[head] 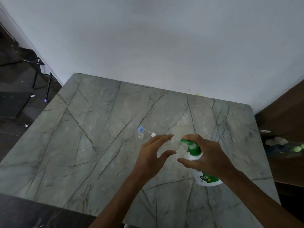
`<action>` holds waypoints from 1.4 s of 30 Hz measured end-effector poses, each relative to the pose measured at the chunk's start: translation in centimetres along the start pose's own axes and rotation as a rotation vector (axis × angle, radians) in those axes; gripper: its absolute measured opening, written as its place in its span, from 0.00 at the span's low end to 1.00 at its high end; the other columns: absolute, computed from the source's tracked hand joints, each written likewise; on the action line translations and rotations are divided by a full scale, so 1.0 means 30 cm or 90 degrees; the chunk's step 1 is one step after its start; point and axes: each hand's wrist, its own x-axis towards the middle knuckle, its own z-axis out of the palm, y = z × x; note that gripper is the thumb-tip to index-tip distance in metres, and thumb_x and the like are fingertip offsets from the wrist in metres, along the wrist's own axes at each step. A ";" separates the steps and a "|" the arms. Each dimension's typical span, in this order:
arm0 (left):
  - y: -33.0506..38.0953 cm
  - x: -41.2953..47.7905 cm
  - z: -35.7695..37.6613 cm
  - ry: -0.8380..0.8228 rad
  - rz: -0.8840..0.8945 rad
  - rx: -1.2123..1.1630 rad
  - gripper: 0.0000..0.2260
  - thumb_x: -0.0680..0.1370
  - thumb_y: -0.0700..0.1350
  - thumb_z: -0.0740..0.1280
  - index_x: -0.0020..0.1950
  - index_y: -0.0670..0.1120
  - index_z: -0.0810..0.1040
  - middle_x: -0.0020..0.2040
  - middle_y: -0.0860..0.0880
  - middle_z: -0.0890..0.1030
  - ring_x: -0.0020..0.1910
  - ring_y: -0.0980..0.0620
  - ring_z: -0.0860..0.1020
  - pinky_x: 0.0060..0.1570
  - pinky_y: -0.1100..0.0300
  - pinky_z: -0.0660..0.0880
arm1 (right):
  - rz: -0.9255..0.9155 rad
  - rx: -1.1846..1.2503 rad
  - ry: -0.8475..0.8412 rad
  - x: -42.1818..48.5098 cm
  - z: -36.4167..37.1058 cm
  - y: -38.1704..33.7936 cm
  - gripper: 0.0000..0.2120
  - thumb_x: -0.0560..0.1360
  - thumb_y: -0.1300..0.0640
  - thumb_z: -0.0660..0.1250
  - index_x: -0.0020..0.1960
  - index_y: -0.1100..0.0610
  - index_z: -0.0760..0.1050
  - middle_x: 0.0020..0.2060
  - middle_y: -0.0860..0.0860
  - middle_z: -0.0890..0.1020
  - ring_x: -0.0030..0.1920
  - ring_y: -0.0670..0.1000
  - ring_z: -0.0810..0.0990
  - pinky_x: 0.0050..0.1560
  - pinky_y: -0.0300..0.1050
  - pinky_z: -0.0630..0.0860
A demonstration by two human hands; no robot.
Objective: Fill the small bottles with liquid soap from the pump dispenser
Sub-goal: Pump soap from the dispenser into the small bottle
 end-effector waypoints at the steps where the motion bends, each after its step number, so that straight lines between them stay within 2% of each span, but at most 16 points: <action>1: 0.001 0.000 -0.005 0.001 -0.001 -0.002 0.21 0.73 0.51 0.71 0.65 0.47 0.77 0.58 0.53 0.80 0.56 0.63 0.77 0.58 0.73 0.70 | 0.003 0.001 -0.008 -0.003 -0.002 0.000 0.34 0.64 0.35 0.74 0.64 0.44 0.66 0.49 0.45 0.83 0.43 0.42 0.83 0.45 0.34 0.80; 4: 0.003 -0.001 -0.014 -0.004 -0.002 -0.008 0.21 0.73 0.50 0.72 0.65 0.48 0.77 0.59 0.54 0.80 0.57 0.62 0.77 0.58 0.73 0.70 | 0.010 0.014 -0.024 -0.010 -0.002 -0.005 0.35 0.64 0.35 0.75 0.65 0.43 0.65 0.49 0.45 0.83 0.43 0.42 0.83 0.45 0.34 0.80; 10: 0.001 -0.009 -0.020 0.001 0.001 -0.024 0.21 0.73 0.48 0.73 0.64 0.47 0.77 0.60 0.57 0.79 0.58 0.64 0.76 0.58 0.73 0.70 | -0.011 0.025 -0.001 -0.011 0.013 -0.035 0.33 0.63 0.38 0.75 0.62 0.47 0.66 0.47 0.43 0.81 0.41 0.41 0.81 0.44 0.23 0.75; 13: -0.002 -0.014 -0.021 0.002 0.005 -0.025 0.21 0.72 0.47 0.74 0.64 0.47 0.77 0.60 0.57 0.78 0.59 0.65 0.76 0.58 0.72 0.70 | -0.011 0.023 0.012 -0.013 0.015 -0.042 0.32 0.63 0.37 0.75 0.60 0.48 0.68 0.45 0.47 0.83 0.40 0.42 0.82 0.44 0.26 0.77; 19: -0.002 -0.030 -0.018 0.006 0.002 -0.015 0.21 0.73 0.50 0.73 0.64 0.48 0.77 0.59 0.60 0.77 0.58 0.70 0.73 0.58 0.74 0.69 | -0.019 0.004 0.021 -0.004 0.013 -0.053 0.29 0.62 0.36 0.75 0.57 0.48 0.70 0.44 0.47 0.84 0.39 0.40 0.81 0.44 0.22 0.74; 25: -0.005 -0.032 -0.025 0.020 -0.009 -0.018 0.21 0.72 0.49 0.73 0.64 0.47 0.78 0.58 0.59 0.78 0.57 0.71 0.74 0.57 0.75 0.69 | -0.005 0.028 -0.017 -0.010 0.006 -0.062 0.34 0.63 0.34 0.73 0.64 0.44 0.66 0.47 0.43 0.82 0.42 0.43 0.83 0.46 0.30 0.79; 30: -0.006 -0.036 -0.027 0.021 -0.007 -0.018 0.21 0.72 0.49 0.73 0.64 0.47 0.77 0.58 0.59 0.77 0.57 0.73 0.72 0.57 0.76 0.69 | 0.008 0.039 -0.027 -0.018 0.013 -0.065 0.36 0.63 0.34 0.74 0.65 0.44 0.64 0.49 0.42 0.80 0.43 0.43 0.83 0.46 0.31 0.79; 35: -0.001 -0.041 -0.023 0.024 -0.013 -0.025 0.21 0.72 0.50 0.72 0.64 0.47 0.77 0.58 0.59 0.78 0.57 0.71 0.74 0.58 0.74 0.69 | -0.006 0.027 0.002 -0.020 0.023 -0.071 0.35 0.63 0.35 0.74 0.63 0.47 0.66 0.48 0.42 0.80 0.42 0.41 0.82 0.46 0.25 0.76; 39: 0.003 -0.047 -0.020 0.014 -0.021 -0.025 0.21 0.73 0.53 0.70 0.64 0.48 0.77 0.58 0.60 0.77 0.56 0.74 0.72 0.55 0.77 0.69 | -0.019 0.017 0.031 -0.016 0.027 -0.076 0.31 0.64 0.34 0.72 0.59 0.48 0.68 0.45 0.48 0.84 0.40 0.42 0.82 0.44 0.26 0.77; 42: -0.001 -0.052 -0.014 0.008 -0.031 -0.031 0.22 0.73 0.56 0.68 0.65 0.49 0.77 0.58 0.61 0.77 0.56 0.73 0.73 0.55 0.77 0.69 | -0.030 0.014 0.037 -0.011 0.028 -0.080 0.29 0.63 0.37 0.75 0.57 0.49 0.70 0.44 0.49 0.84 0.40 0.43 0.83 0.43 0.27 0.77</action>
